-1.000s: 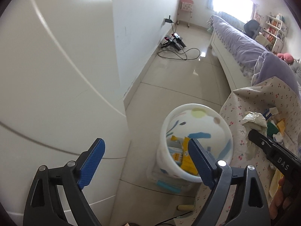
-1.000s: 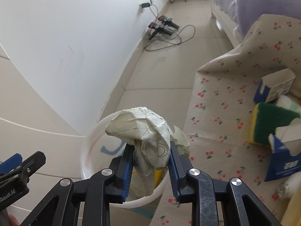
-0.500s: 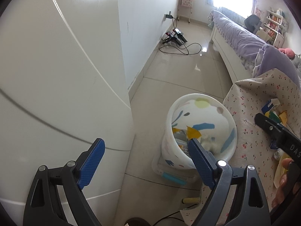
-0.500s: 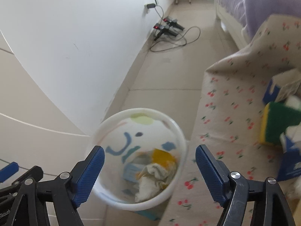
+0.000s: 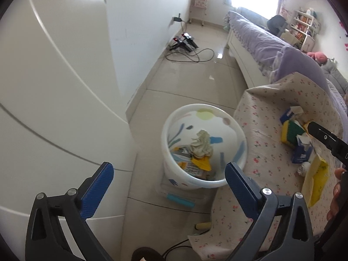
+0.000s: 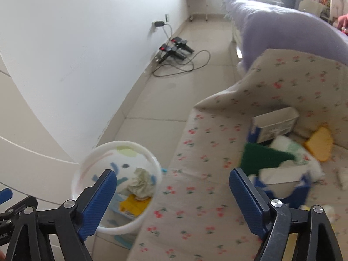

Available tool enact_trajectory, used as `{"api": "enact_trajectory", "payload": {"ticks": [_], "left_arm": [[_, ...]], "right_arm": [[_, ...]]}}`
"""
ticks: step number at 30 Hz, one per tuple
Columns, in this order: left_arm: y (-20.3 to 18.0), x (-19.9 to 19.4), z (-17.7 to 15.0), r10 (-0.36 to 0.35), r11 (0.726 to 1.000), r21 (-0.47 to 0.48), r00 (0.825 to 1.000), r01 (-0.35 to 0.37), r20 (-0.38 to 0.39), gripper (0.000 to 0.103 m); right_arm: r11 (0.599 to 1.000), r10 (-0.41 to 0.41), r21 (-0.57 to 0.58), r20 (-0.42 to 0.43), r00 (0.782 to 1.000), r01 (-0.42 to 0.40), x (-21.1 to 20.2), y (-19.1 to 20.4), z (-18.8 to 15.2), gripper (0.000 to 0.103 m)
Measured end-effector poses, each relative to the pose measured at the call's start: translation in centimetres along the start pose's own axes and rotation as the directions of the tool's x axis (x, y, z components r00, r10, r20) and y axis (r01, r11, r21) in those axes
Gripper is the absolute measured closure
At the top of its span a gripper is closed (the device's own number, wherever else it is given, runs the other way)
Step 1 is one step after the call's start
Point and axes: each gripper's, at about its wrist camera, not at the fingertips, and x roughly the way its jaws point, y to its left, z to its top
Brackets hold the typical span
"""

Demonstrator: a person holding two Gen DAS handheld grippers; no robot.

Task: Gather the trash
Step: 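Open the right tool to drop the white tissue into the wastebasket, then move both tools back toward the bench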

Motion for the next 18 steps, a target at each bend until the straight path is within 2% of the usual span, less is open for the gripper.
{"api": "enact_trajectory", "payload": {"ticks": [8, 18], "left_arm": [[-2.0, -0.3, -1.3, -0.055, 0.997, 0.046, 0.998, 0.056, -0.032, 0.0], [-3.7, -1.0, -2.1, -0.089, 0.995, 0.034, 0.996, 0.09, -0.029, 0.0]], "right_arm": [[0.998, -0.031, -0.054, 0.001, 1.0, 0.031, -3.1, -3.6, -1.0, 0.009], [0.99, -0.098, -0.107, -0.024, 0.995, 0.095, -5.6, -8.0, -4.4, 0.007]]}}
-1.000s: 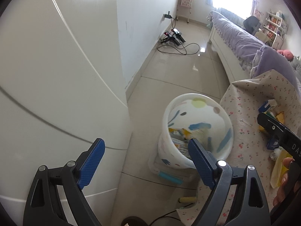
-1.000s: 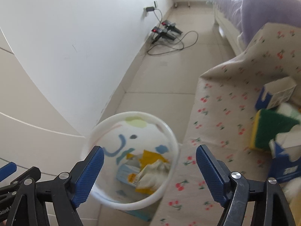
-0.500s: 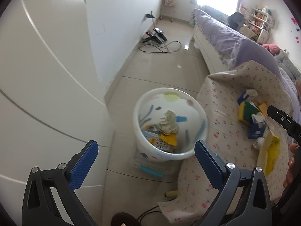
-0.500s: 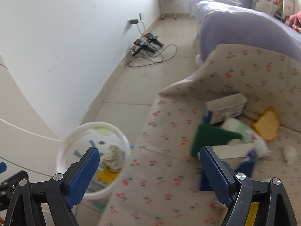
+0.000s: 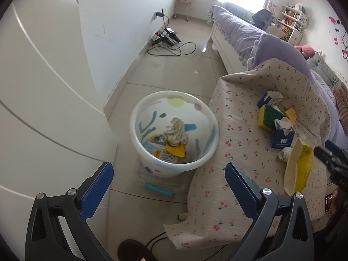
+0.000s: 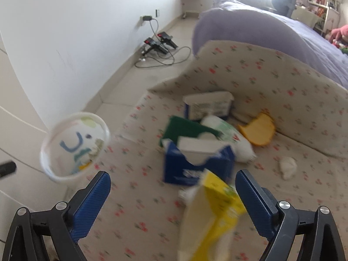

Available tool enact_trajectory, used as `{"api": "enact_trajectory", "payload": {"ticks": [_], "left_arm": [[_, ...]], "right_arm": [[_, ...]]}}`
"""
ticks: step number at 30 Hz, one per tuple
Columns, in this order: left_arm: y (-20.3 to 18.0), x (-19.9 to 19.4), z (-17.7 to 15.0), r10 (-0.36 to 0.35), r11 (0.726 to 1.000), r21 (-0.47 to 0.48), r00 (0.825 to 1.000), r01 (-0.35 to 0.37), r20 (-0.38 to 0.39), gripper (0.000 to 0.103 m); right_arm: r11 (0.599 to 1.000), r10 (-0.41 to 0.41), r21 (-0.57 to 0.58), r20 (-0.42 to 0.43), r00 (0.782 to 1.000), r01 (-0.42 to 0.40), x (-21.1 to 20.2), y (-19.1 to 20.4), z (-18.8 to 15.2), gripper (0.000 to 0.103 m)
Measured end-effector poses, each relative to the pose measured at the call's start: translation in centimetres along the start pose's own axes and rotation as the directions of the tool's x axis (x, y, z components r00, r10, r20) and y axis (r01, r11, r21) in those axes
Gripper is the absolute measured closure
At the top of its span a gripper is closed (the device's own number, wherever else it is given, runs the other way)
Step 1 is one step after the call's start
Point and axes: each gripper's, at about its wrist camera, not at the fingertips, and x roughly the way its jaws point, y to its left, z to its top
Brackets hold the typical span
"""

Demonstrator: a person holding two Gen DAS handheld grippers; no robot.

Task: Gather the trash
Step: 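Move both tools back toward the bench, then grasp the large yellow snack bag with the right tool and lift it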

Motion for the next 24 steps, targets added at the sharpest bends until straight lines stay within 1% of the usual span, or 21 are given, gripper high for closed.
{"api": "enact_trajectory", "payload": {"ticks": [4, 8, 14, 21, 22, 24], "left_arm": [[-1.6, -0.3, 0.1, -0.014, 1.0, 0.025, 1.0, 0.014, 0.014, 0.0], [-3.2, -0.5, 0.1, -0.028, 0.998, 0.06, 0.999, 0.027, 0.022, 0.0], [-4.7, -0.8, 0.0, -0.032, 0.994, 0.107, 0.999, 0.027, 0.041, 0.0], [-5.0, -0.8, 0.0, -0.058, 0.993, 0.102, 0.998, 0.054, 0.035, 0.0], [-5.1, -0.8, 0.0, -0.06, 0.993, 0.104, 0.998, 0.056, 0.033, 0.0], [-5.3, -0.7, 0.0, -0.063, 0.992, 0.109, 0.998, 0.059, 0.029, 0.0]], "right_arm": [[0.998, -0.057, -0.008, -0.005, 0.998, 0.057, 0.0, -1.5, -1.5, 0.007], [0.998, -0.071, -0.002, -0.036, 0.997, 0.07, 0.8, -2.0, -2.3, 0.007], [0.999, -0.034, -0.006, -0.106, 0.994, 0.034, 2.3, -1.6, -3.5, 0.007], [1.0, -0.025, 0.006, -0.159, 0.987, 0.027, 3.7, -1.9, -4.5, 0.008], [1.0, -0.024, 0.004, -0.166, 0.986, 0.025, 3.9, -2.0, -4.5, 0.008], [1.0, -0.026, 0.001, -0.174, 0.984, 0.026, 4.1, -2.2, -4.6, 0.013]]}}
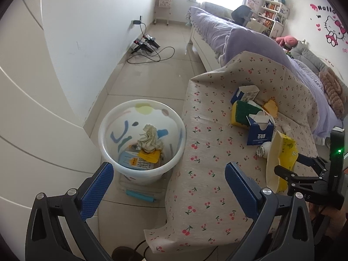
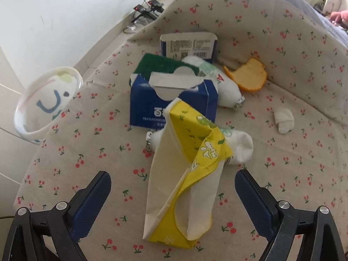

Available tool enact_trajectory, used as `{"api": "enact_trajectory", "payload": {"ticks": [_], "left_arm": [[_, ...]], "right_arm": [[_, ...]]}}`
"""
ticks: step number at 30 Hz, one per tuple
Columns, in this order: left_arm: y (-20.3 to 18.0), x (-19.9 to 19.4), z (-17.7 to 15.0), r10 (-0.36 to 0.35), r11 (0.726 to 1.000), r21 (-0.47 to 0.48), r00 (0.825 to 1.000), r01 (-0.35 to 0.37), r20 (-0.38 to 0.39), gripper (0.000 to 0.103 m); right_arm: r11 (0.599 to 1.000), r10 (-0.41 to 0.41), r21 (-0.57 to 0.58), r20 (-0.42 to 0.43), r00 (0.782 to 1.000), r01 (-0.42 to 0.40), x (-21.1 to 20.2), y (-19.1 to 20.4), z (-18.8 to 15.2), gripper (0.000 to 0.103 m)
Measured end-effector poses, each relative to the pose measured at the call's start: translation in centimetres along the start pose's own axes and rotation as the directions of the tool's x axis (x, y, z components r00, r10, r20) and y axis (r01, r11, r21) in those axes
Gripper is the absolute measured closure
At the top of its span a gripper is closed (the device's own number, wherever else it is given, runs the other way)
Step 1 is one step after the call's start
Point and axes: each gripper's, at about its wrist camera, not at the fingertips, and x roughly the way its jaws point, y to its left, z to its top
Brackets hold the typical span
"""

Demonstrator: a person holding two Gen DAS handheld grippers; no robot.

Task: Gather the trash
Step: 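Grasp the large yellow snack bag with the right tool and lift it, then grasp the blue tissue box with the left tool while the right holds the yellow bag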

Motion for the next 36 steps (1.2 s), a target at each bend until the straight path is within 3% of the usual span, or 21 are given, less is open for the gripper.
{"api": "enact_trajectory", "payload": {"ticks": [6, 10, 12, 20, 25, 32, 36], "left_arm": [[-1.1, 0.3, 0.0, -0.011, 1.0, 0.017, 1.0, 0.011, -0.012, 0.0], [-2.1, 0.4, 0.2, -0.022, 0.999, 0.028, 1.0, 0.023, -0.016, 0.0], [-2.8, 0.7, 0.4, -0.024, 0.999, 0.039, 1.0, 0.024, -0.018, 0.0], [-6.7, 2.9, 1.0, -0.016, 0.996, 0.089, 0.999, 0.02, -0.047, 0.0], [-9.9, 5.0, 1.7, -0.002, 0.993, 0.114, 0.998, 0.008, -0.057, 0.0], [-13.2, 7.9, 3.7, -0.067, 0.997, 0.03, 0.997, 0.068, -0.049, 0.002], [-14.0, 10.3, 4.7, -0.114, 0.993, -0.019, 0.992, 0.113, -0.059, 0.009]], "right_arm": [[1.0, 0.008, 0.012, -0.052, 0.999, -0.007, 1.2, -0.7, -0.2, 0.041], [1.0, -0.008, -0.001, -0.057, 0.998, 0.008, 1.2, -1.2, -0.2, 0.082], [1.0, 0.003, 0.017, -0.047, 0.999, -0.002, 0.8, -1.7, -0.1, 0.091], [0.997, 0.013, 0.071, 0.037, 0.999, -0.015, -3.1, -5.0, 0.4, 0.093], [0.995, -0.045, 0.092, 0.084, 0.995, 0.037, -4.6, -7.8, 0.7, 0.093], [0.99, -0.046, 0.137, 0.07, 0.996, 0.036, -4.5, -10.6, 0.8, 0.093], [0.984, -0.045, 0.177, 0.06, 0.997, 0.033, -4.1, -12.4, 0.7, 0.093]]}}
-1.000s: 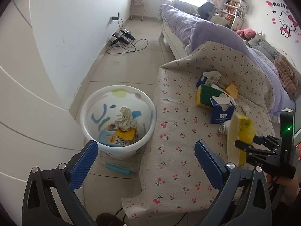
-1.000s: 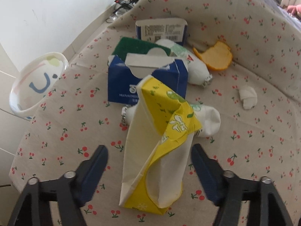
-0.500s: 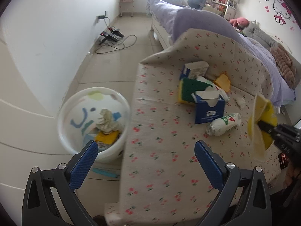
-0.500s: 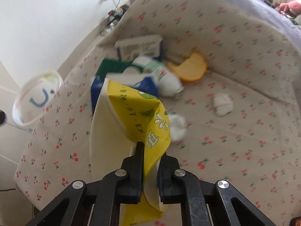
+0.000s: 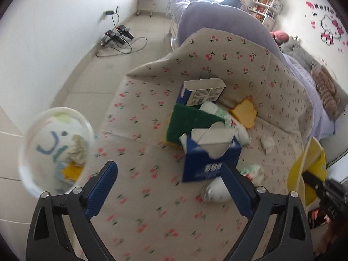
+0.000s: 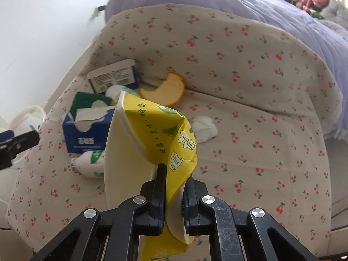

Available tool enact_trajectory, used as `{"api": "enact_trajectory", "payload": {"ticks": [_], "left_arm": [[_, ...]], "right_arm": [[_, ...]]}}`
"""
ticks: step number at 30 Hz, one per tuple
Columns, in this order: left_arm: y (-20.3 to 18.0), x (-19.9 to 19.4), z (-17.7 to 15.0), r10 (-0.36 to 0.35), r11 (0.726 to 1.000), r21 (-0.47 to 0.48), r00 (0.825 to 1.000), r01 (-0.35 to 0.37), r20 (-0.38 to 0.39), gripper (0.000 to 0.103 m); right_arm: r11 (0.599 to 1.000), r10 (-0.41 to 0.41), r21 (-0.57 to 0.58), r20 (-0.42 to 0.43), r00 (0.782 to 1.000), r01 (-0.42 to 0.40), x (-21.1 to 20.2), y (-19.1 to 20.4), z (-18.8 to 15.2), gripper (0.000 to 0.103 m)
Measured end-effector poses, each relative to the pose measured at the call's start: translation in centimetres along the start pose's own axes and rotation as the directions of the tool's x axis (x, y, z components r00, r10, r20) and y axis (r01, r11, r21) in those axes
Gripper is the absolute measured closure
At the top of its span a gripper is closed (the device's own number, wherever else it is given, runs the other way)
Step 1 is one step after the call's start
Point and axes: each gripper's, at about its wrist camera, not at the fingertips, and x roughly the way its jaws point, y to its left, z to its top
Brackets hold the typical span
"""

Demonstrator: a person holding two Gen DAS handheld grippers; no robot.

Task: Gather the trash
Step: 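Grasp the blue tissue box with the left tool while the right holds the yellow bag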

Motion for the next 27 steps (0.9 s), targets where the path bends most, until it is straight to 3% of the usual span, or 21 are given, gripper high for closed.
{"api": "enact_trajectory", "payload": {"ticks": [6, 11, 13, 14, 16, 22, 27], "left_arm": [[-0.8, 3.7, 0.3, -0.108, 0.993, -0.046, 0.992, 0.105, -0.065, 0.021], [-1.7, 5.6, 0.0, -0.15, 0.988, -0.039, 0.982, 0.146, -0.113, 0.034], [-1.9, 6.1, -0.1, -0.164, 0.986, -0.047, 0.977, 0.159, -0.137, 0.054], [-2.0, 6.2, -0.2, -0.175, 0.984, -0.053, 0.974, 0.169, -0.145, 0.059], [-2.3, 6.1, -0.2, -0.202, 0.979, -0.056, 0.968, 0.196, -0.151, 0.08], [-3.9, 3.5, 0.0, -0.225, 0.974, 0.012, 0.967, 0.228, -0.121, 0.09], [-4.2, 0.7, 0.2, -0.23, 0.972, 0.041, 0.971, 0.233, -0.068, 0.091]], "right_arm": [[1.0, -0.018, 0.025, -0.018, 1.0, 0.018, 0.6, -1.6, 0.1, 0.092], [1.0, -0.023, 0.019, -0.033, 0.999, 0.024, 1.2, -2.2, 0.3, 0.092], [1.0, -0.023, 0.016, -0.037, 0.999, 0.023, 1.3, -2.3, 0.3, 0.092], [1.0, -0.021, 0.014, -0.038, 0.999, 0.022, 1.3, -2.3, 0.4, 0.092], [1.0, -0.019, 0.01, -0.036, 0.999, 0.02, 1.2, -2.2, 0.4, 0.092], [1.0, -0.009, 0.006, -0.017, 1.0, 0.009, 0.6, -1.7, 0.8, 0.092], [1.0, 0.005, 0.025, 0.013, 1.0, -0.006, -0.4, -1.5, 1.4, 0.092]]}}
